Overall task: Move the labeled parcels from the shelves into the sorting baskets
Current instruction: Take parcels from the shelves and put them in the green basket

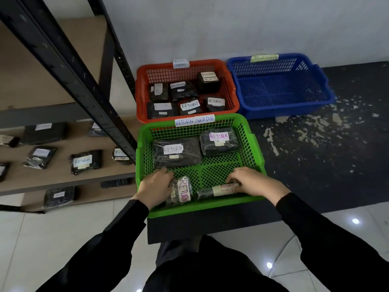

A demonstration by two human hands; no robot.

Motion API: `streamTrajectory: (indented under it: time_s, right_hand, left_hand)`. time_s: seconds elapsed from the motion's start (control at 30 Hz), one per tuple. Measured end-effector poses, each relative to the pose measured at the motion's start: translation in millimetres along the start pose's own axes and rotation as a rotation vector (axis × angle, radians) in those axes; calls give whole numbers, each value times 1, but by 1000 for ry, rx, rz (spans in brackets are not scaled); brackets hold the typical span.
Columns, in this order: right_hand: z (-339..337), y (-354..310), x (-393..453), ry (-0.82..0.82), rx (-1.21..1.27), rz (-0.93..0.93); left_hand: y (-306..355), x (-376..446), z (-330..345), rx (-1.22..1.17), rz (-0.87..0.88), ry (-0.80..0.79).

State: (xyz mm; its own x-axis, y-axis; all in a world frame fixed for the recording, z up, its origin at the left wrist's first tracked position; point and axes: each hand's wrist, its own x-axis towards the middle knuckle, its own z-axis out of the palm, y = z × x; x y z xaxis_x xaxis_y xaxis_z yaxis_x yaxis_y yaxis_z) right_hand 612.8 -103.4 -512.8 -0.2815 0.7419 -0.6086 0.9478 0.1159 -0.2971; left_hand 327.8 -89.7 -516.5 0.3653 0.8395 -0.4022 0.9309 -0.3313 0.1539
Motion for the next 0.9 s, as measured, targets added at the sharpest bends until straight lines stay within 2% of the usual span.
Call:
streamTrajectory:
  time_s: [0.13,0.27,0.53,0.63,0.77,0.9]
  right_hand:
    - [-1,-2,-1,-19,-9,-2]
    - [-5,-8,-10,16,21,-15]
    - [-24,-59,-34,191,195,-172]
    - [-30,-93,-41,360,178,-258]
    - [-32,-151,-42,631,198,-347]
    - [-31,-219,-36,727,196,-433]
  left_hand:
    - [0,-1,1,109,6,-10]
    - [4,-12,-3,95,11,27]
    - [7,-66,-42,-81,-67,343]
    - [-1,-101,-58,-147,-137,523]
    - [-28,-143,-64,-139,-283,671]
    - [-71,-181,-69,-145,-413,768]
